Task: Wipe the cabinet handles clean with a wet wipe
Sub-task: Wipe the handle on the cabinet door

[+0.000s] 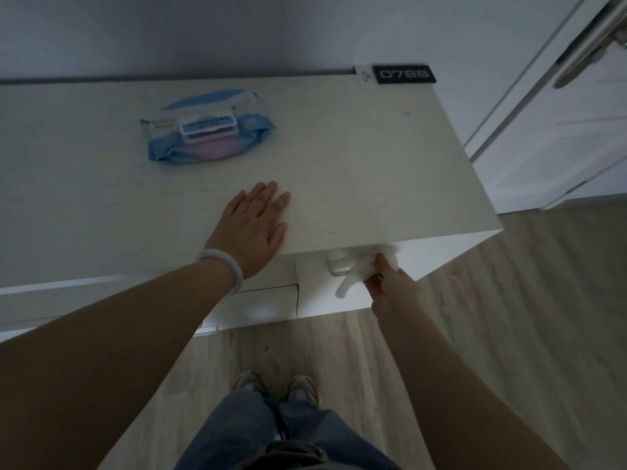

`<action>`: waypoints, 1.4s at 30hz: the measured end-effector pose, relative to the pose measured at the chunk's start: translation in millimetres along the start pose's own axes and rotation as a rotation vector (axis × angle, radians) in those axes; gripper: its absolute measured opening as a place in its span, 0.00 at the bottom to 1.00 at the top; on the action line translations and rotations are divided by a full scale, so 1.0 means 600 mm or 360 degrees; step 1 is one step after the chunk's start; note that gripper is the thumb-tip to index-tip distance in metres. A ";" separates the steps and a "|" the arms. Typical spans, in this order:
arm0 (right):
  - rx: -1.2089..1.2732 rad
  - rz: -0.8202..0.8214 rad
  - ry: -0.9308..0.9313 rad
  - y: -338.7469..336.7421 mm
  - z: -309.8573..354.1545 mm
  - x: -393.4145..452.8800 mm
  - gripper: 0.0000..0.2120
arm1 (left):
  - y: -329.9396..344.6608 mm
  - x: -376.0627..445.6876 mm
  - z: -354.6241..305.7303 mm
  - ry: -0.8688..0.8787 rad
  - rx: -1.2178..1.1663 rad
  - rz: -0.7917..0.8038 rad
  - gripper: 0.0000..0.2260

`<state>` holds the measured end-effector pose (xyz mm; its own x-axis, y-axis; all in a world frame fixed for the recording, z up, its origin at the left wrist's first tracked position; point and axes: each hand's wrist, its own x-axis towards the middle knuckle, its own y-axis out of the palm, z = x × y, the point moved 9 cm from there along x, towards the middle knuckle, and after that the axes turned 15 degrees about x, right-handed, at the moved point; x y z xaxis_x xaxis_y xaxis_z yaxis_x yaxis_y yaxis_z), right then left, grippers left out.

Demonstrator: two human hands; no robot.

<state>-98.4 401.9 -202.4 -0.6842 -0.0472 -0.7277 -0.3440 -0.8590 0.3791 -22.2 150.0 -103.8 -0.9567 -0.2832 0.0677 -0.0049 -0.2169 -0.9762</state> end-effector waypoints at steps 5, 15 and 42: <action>-0.0037 0.0077 0.0251 0.015 -0.076 -0.037 0.10 | 0.000 0.000 0.001 -0.0002 -0.0008 0.0005 0.27; -0.0079 0.0037 0.0256 0.039 -0.102 -0.056 0.04 | -0.004 -0.001 -0.001 0.0001 -0.0050 -0.0009 0.27; -0.0171 -0.0073 0.0193 0.023 -0.073 -0.042 0.06 | 0.000 -0.001 -0.002 0.0010 -0.0013 0.0004 0.26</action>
<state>-57.9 368.9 -203.9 -0.5847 -0.0624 -0.8088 -0.2976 -0.9110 0.2854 -22.2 151.2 -103.9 -0.9584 -0.2781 0.0641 -0.0050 -0.2083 -0.9781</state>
